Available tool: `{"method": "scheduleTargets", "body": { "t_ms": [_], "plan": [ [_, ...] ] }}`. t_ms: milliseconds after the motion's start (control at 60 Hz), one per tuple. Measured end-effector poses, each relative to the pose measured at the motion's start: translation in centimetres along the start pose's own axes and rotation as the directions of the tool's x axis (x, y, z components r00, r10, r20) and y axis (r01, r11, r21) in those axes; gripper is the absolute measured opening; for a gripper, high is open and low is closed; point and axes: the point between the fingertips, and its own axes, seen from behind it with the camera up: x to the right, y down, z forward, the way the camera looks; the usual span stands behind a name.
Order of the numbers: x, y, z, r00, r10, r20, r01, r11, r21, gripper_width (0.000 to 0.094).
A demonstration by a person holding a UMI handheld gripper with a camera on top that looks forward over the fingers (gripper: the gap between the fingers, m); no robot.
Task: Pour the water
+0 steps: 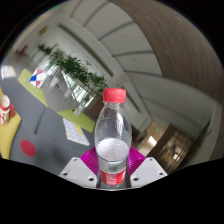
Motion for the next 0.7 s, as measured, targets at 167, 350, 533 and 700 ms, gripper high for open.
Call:
{"method": "scheduleTargets", "body": {
  "t_ms": [167,350,533,700],
  "plan": [
    [-3.3,-12.3,1.0,0.884,-0.447,-0.137,0.465,0.869,0.168,0.0324],
    [-13.0,-19.9,0.4,0.588,-0.762,-0.271,0.804,0.517,0.292,0.0322],
    [-24.4,-21.1,-1.1,0.251,-0.893,-0.373,0.92,0.1,0.378,0.0326],
    [-30.2,-19.8,-1.6,0.106,-0.905,-0.412,0.918,-0.07,0.39,0.0324]
  ]
}}
